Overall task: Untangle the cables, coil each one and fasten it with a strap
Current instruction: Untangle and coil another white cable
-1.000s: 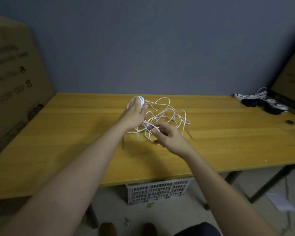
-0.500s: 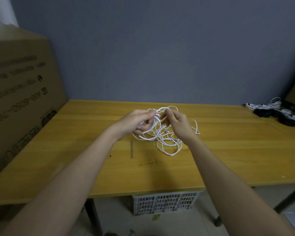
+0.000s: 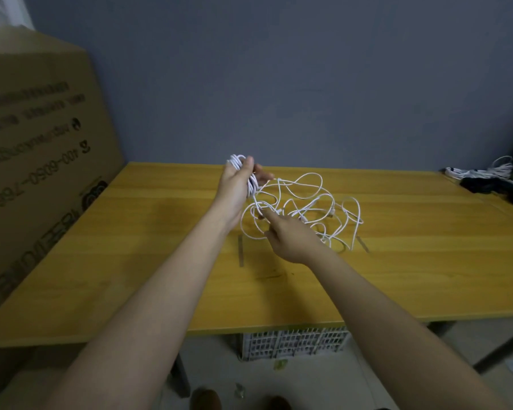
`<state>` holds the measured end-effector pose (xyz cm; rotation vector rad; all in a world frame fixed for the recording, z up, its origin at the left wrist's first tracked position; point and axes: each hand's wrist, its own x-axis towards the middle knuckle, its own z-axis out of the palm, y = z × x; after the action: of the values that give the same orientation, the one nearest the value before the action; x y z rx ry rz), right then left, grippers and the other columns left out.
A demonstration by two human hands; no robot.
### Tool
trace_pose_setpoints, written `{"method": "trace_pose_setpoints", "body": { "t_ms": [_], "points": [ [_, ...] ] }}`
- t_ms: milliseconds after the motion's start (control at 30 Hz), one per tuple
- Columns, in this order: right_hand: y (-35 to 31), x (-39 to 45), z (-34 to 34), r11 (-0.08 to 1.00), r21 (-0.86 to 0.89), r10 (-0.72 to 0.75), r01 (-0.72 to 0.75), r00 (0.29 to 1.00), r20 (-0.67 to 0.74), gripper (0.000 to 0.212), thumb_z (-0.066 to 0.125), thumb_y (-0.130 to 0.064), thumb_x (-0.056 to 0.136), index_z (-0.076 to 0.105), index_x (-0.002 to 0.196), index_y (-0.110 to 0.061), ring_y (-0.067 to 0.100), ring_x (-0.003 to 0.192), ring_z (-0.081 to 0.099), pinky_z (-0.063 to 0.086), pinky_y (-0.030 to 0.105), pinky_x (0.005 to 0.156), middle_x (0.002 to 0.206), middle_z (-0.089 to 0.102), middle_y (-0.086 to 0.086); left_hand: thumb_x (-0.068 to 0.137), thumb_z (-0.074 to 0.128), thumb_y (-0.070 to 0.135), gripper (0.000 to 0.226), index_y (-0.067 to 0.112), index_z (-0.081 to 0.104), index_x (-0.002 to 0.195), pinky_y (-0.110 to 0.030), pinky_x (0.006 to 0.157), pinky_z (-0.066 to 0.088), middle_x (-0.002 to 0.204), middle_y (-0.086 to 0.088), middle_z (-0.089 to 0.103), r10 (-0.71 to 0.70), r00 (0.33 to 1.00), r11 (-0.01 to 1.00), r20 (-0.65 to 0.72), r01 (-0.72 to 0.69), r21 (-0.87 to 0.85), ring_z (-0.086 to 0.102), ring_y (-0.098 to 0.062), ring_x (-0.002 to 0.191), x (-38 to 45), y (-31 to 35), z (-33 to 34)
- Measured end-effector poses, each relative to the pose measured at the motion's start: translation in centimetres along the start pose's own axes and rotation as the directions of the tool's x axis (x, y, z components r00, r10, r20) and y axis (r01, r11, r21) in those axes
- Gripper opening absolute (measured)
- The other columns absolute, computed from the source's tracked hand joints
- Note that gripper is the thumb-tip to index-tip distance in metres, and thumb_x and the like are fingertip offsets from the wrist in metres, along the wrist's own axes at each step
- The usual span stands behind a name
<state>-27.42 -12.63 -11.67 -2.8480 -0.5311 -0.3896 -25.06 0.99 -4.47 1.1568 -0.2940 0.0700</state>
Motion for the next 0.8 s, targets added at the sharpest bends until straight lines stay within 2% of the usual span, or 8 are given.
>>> {"method": "trace_pose_setpoints", "body": {
  "t_ms": [133,200,300,367,433,533,667,800],
  "points": [
    [1.5,0.5,0.8,0.996,-0.052,-0.073,0.073,0.997,-0.011,0.02,0.047,-0.02,0.096,0.059,0.111,-0.014,0.034,0.095,0.058,0.027,0.03,0.083,0.097,0.07,0.008,0.104,0.034,0.01,0.004,0.007,0.033,0.1,-0.021,0.066,0.053,0.081,-0.002,0.053,0.133,0.987,0.976,-0.086,-0.115,0.185,0.066,-0.006,0.06,2.4,-1.5,-0.5],
    [2.4,0.7,1.3,0.992,0.01,-0.127,0.129,0.987,-0.098,0.018,0.05,-0.022,0.095,0.064,0.093,-0.012,0.034,0.082,0.057,0.037,0.034,0.077,0.082,0.068,0.009,0.103,0.035,0.012,0.007,0.01,0.028,0.103,-0.024,0.069,0.053,0.085,0.001,0.055,0.201,0.976,0.913,-0.08,-0.157,0.377,0.064,-0.002,0.06,3.6,-2.5,-1.1],
    [3.6,1.3,1.5,0.974,-0.022,-0.221,0.226,0.921,-0.321,0.024,0.047,-0.025,0.093,0.067,0.094,-0.011,0.027,0.074,0.051,0.044,0.037,0.07,0.075,0.064,0.004,0.103,0.037,0.023,0.018,0.01,0.028,0.11,-0.016,0.066,0.049,0.086,0.011,0.058,0.218,0.974,0.668,0.055,-0.19,0.72,0.062,0.002,0.061,5.0,-3.8,-1.9],
    [4.4,2.6,1.1,0.971,-0.019,-0.222,0.237,0.874,-0.432,0.021,0.05,-0.017,0.092,0.068,0.1,-0.01,0.025,0.076,0.049,0.04,0.033,0.07,0.077,0.062,0.003,0.102,0.037,0.029,0.021,0.013,0.028,0.111,-0.025,0.07,0.05,0.089,0.009,0.062,0.178,0.973,0.504,0.143,-0.215,0.837,0.066,-0.015,0.072,5.9,-4.6,-2.3],
    [5.0,4.3,0.2,0.978,0.037,-0.157,0.207,0.838,-0.523,0.021,0.052,-0.015,0.093,0.069,0.104,-0.01,0.023,0.077,0.048,0.036,0.027,0.072,0.079,0.061,0.002,0.102,0.037,0.032,0.025,0.009,0.031,0.111,-0.039,0.079,0.049,0.102,-0.004,0.064,0.15,0.971,0.443,0.189,-0.237,0.865,0.063,-0.03,0.089,7.1,-5.4,-2.4],
    [5.7,7.4,-0.7,0.969,0.184,-0.018,0.163,0.793,-0.609,0.015,0.06,-0.014,0.09,0.071,0.099,-0.011,0.025,0.077,0.055,0.032,0.017,0.077,0.08,0.065,0.002,0.102,0.038,0.033,0.031,0.003,0.04,0.111,-0.038,0.081,0.04,0.11,-0.016,0.054,0.137,0.963,0.428,0.23,-0.267,0.863,0.053,-0.032,0.105,8.9,-5.8,-2.2],
    [6.4,10.8,-1.6,0.892,0.436,0.235,0.121,0.7,-0.675,0.012,0.069,-0.015,0.079,0.073,0.09,-0.017,0.016,0.092,0.061,0.041,0.02,0.089,0.088,0.067,-0.009,0.097,0.043,0.049,0.041,0.008,0.046,0.088,-0.034,0.069,0.036,0.08,-0.002,0.051,0.083,0.954,0.501,0.288,-0.29,0.816,0.051,-0.021,0.079,11.0,-5.9,-2.3],
    [8.3,13.9,-1.3,0.815,0.578,0.372,0.042,0.727,-0.577,0.016,0.076,-0.014,0.075,0.074,0.089,-0.021,0.006,0.11,0.056,0.044,0.026,0.096,0.094,0.064,-0.009,0.096,0.047,0.046,0.041,0.017,0.055,0.067,-0.022,0.05,0.033,0.049,0.008,0.048,-0.014,0.951,0.587,0.309,-0.242,0.772,0.044,0.001,0.045,12.5,-6.9,-2.5]
  ]
}}
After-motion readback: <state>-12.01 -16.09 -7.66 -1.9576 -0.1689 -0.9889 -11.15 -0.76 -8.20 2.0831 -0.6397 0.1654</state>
